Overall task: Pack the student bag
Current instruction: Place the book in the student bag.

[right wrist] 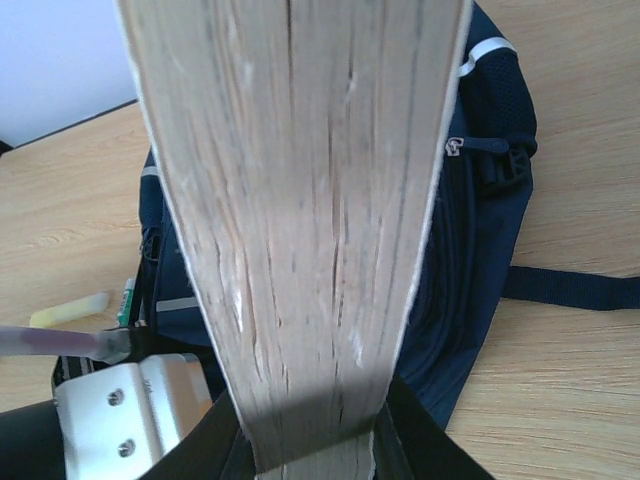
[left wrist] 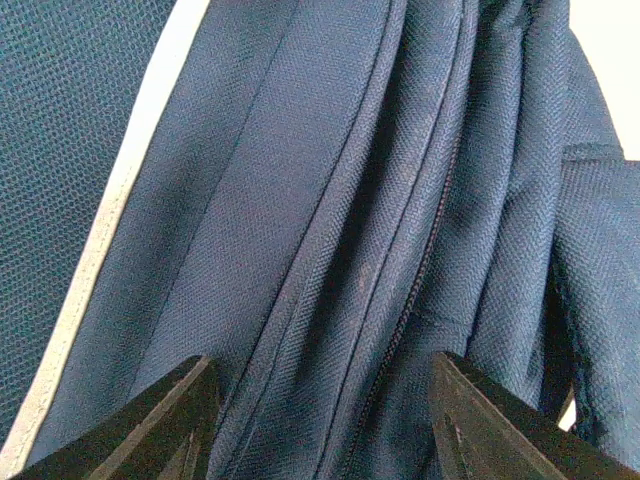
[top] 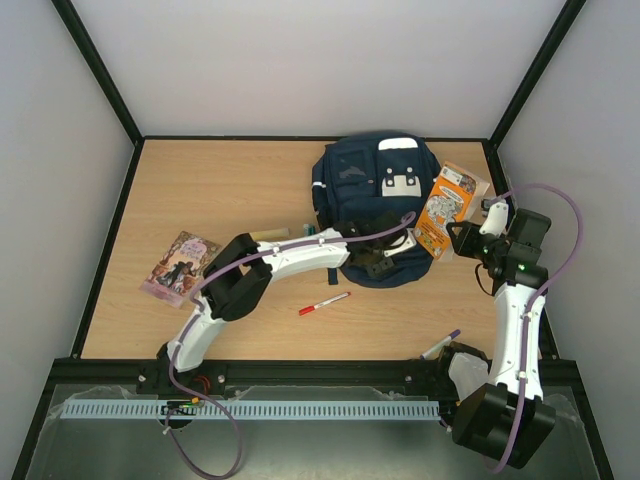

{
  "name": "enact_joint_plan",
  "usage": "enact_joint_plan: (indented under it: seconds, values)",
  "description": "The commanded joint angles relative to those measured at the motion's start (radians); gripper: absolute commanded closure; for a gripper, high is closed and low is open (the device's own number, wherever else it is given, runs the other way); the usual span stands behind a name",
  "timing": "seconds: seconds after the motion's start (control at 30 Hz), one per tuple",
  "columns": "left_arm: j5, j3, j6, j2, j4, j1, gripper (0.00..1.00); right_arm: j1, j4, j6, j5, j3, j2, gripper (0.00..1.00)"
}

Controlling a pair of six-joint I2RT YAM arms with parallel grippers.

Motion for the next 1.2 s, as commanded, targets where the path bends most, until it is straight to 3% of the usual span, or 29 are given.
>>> enact_joint_plan:
  seconds: [0.0,0.07,0.23,0.43,0.53,0.83,1.0,1.17]
  values:
    - [-0.042,0.060,0.012,0.050,-0.043,0.009,0.41,-0.003,0.067,0.003,-0.031,-0.004,-0.022,0.99]
    - [-0.028,0.075,0.017,0.068,-0.047,0.015,0.47,-0.004,0.067,0.003,-0.027,-0.004,-0.021,0.99]
    - [-0.034,0.080,0.018,0.070,-0.032,0.019,0.72,-0.004,0.069,0.001,-0.020,-0.004,-0.016,0.99]
    - [-0.048,0.074,0.016,0.002,0.014,0.020,0.86,-0.003,0.067,0.007,-0.033,0.007,0.008,0.99]
    - [-0.062,0.062,0.012,-0.044,0.035,0.022,0.96,-0.003,-0.002,-0.022,-0.091,0.090,0.054,0.99]
    - [-0.135,-0.022,-0.019,-0.204,0.116,0.040,0.98,-0.004,-0.309,-0.132,-0.182,0.405,0.111,0.99]
    - [-0.138,-0.023,-0.054,-0.252,0.159,0.093,0.98,-0.002,-0.556,-0.289,-0.335,0.481,0.148,0.99]
    - [-0.034,-0.042,-0.128,-0.286,0.217,0.148,0.98,-0.003,-0.759,-0.444,-0.403,0.490,0.154,0.99]
